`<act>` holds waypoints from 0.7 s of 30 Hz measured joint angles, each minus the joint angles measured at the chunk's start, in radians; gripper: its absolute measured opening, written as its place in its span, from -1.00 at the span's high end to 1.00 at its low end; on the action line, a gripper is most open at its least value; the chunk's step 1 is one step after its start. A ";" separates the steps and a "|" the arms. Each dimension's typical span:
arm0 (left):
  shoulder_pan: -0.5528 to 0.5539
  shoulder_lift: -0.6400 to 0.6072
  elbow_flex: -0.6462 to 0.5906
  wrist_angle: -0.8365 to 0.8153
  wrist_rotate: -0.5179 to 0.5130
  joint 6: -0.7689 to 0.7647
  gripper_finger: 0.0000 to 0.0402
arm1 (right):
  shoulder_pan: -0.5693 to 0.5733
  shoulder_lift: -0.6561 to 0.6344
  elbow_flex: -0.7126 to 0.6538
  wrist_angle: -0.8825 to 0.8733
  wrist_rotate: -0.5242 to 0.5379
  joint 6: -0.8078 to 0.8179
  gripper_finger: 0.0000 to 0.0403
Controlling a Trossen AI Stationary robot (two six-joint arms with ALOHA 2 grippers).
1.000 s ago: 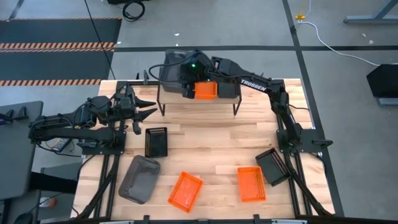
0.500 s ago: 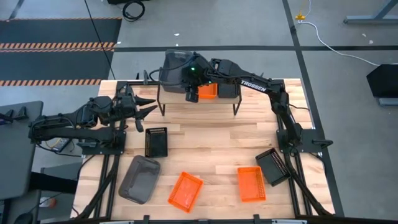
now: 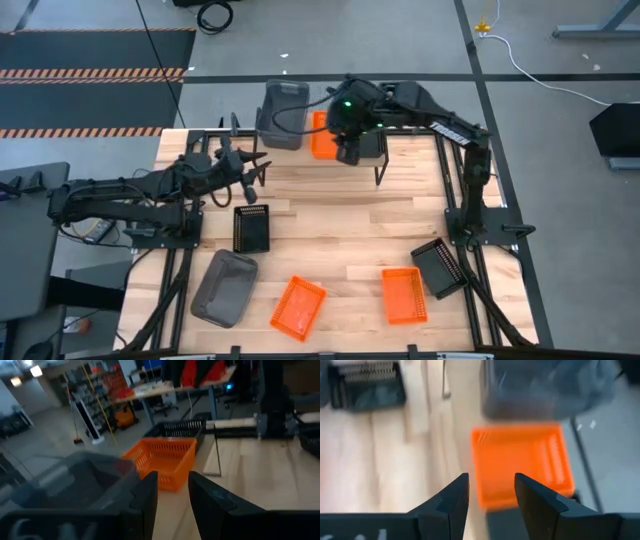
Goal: Stack baskets on shelf by color
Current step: Adjust the black bins on the shelf
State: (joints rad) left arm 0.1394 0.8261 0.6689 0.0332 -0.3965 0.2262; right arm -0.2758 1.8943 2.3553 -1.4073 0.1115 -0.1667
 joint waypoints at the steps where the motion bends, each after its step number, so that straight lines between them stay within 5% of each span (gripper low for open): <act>1: 0.000 0.009 0.000 0.030 0.001 0.026 0.42 | 0.001 -0.012 0.000 -0.038 -0.003 0.016 0.19; 6: 0.038 0.018 0.013 0.081 0.001 0.088 0.42 | 0.021 -0.076 -0.001 -0.144 -0.001 0.075 0.21; 12: 0.159 0.052 0.145 -0.125 0.085 0.071 0.36 | 0.055 -0.175 -0.025 -0.162 0.002 0.127 0.21; 18: 0.268 0.185 0.295 -0.314 0.229 0.055 0.19 | 0.084 -0.293 -0.193 -0.163 0.028 0.185 0.21; 21: 0.296 0.293 0.379 -0.418 0.205 0.093 0.12 | 0.098 -0.374 -0.325 -0.162 0.033 0.213 0.21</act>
State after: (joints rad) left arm 0.4350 1.1190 1.0477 -0.3853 -0.1915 0.3188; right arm -0.1780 1.5205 2.0298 -1.5688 0.1448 0.0459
